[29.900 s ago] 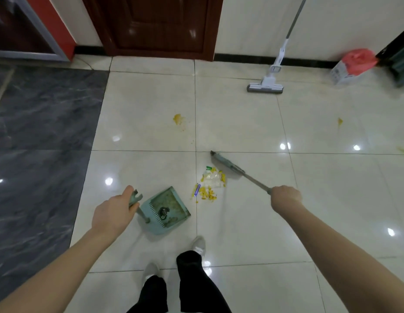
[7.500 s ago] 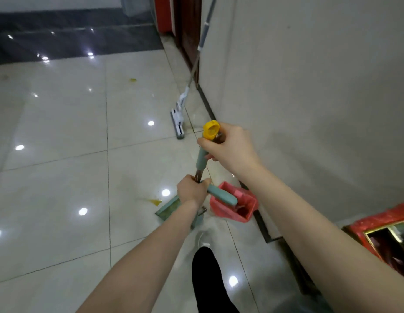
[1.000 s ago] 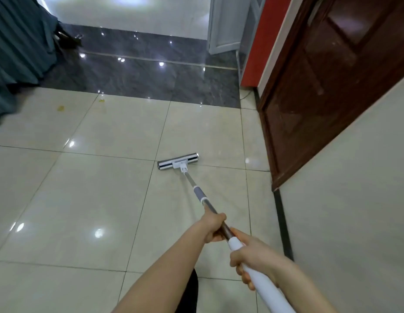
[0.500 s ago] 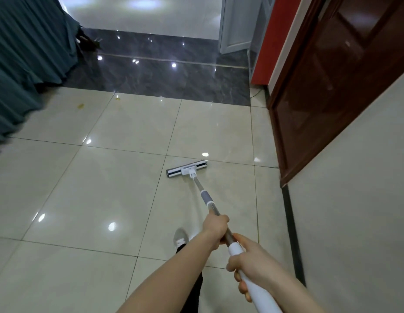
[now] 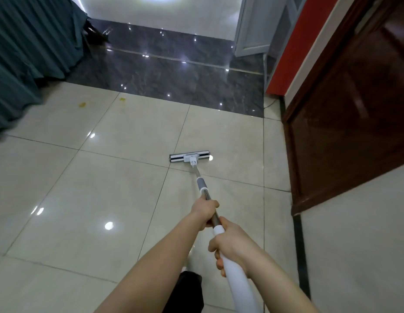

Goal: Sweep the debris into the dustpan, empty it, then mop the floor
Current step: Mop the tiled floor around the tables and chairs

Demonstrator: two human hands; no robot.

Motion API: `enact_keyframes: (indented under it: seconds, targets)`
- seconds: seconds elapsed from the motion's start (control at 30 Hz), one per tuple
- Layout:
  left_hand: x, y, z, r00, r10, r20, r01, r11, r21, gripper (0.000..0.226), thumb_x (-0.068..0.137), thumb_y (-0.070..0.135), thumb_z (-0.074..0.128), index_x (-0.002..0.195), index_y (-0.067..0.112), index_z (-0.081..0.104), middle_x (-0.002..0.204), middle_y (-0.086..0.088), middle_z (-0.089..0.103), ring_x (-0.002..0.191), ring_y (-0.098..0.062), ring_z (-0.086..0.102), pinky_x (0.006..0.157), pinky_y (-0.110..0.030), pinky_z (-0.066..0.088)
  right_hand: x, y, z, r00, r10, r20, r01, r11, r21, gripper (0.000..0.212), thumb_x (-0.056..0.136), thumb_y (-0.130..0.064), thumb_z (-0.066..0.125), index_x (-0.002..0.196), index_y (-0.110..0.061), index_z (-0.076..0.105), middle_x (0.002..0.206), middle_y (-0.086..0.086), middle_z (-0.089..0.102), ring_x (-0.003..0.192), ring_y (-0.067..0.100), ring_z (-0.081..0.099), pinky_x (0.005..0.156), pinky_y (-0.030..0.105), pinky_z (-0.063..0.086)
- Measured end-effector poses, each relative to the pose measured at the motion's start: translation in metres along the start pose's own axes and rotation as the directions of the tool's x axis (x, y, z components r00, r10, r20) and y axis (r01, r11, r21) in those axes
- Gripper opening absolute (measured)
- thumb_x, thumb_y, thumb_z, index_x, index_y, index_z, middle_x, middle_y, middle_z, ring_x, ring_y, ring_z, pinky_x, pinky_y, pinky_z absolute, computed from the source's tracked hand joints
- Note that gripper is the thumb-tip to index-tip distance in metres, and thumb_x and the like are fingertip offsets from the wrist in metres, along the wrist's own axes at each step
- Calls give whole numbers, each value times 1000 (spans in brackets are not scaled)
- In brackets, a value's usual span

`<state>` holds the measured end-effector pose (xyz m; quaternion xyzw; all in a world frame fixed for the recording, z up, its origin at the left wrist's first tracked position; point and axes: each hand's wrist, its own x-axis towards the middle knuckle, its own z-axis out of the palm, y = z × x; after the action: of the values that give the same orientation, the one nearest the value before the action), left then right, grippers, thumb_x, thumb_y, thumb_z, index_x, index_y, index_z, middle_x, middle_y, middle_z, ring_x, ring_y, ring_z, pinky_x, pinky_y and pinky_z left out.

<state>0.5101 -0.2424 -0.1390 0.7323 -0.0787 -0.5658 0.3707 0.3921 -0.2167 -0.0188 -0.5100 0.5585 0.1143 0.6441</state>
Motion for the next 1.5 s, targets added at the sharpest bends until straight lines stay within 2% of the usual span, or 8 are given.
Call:
enact_keyframes:
  seconds: [0.2, 0.47, 0.63, 0.8, 0.9, 1.13, 1.37, 1.5]
  targets:
    - [83, 94, -36, 999, -35, 20, 36, 995, -91, 42, 91, 12, 54, 132, 14, 43, 88, -9, 54, 70, -22, 56, 43, -25, 46, 64, -115, -22, 999, 47, -18, -48, 998, -38, 60, 81, 4, 42, 124, -37, 52, 66, 10, 52, 35, 18, 49, 43, 23, 45]
    - [180, 201, -41, 1000, -26, 14, 28, 987, -157, 51, 87, 15, 55, 136, 17, 39, 102, -15, 57, 84, -29, 61, 69, -41, 59, 140, -232, -87, 999, 42, 9, -39, 982, -183, 77, 83, 3, 44, 142, -47, 38, 63, 10, 56, 40, 19, 51, 48, 28, 48]
    - [255, 281, -35, 1000, -16, 2, 16, 978, -208, 42, 90, 15, 55, 130, 14, 40, 102, -15, 56, 82, -27, 61, 56, -34, 53, 213, -303, -144, 999, -5, 32, 13, 971, -240, 73, 84, 1, 43, 143, -42, 40, 61, 10, 53, 40, 19, 50, 47, 28, 47]
    - [325, 378, -13, 997, -55, -58, 38, 965, -261, 43, 89, 15, 55, 130, 17, 40, 105, -17, 58, 80, -28, 60, 57, -34, 53, 281, -384, -224, 997, -10, 79, 35, 948, -317, 67, 87, -2, 41, 142, -39, 42, 56, 9, 53, 37, 18, 49, 48, 28, 48]
    - [355, 430, -1, 990, -87, -113, 53, 960, -275, 40, 88, 15, 55, 126, 15, 42, 101, -16, 57, 77, -27, 60, 56, -34, 52, 311, -429, -266, 995, 4, 98, 29, 941, -337, 76, 85, 1, 43, 145, -46, 38, 58, 9, 57, 41, 19, 52, 48, 27, 49]
    - [433, 514, -12, 972, -92, -215, 27, 958, -284, 42, 87, 14, 56, 128, 17, 45, 99, -15, 57, 76, -27, 57, 57, -32, 51, 401, -510, -306, 985, -37, 166, 106, 895, -433, 86, 78, 3, 51, 148, -43, 32, 74, 3, 54, 60, 18, 53, 65, 33, 50]
    - [531, 595, -27, 961, -71, -267, -7, 960, -281, 47, 84, 19, 55, 129, 20, 44, 93, -13, 59, 79, -29, 61, 72, -43, 59, 481, -603, -351, 983, -10, 184, 84, 913, -400, 77, 79, 4, 44, 133, -50, 44, 78, 12, 51, 36, 17, 47, 41, 26, 46]
    - [590, 661, -55, 948, -64, -310, -52, 935, -352, 50, 85, 18, 53, 133, 23, 42, 87, -11, 58, 73, -27, 58, 61, -35, 56, 531, -689, -369, 974, -21, 226, 128, 873, -470, 77, 81, 4, 44, 136, -50, 44, 69, 11, 51, 39, 18, 49, 45, 27, 48]
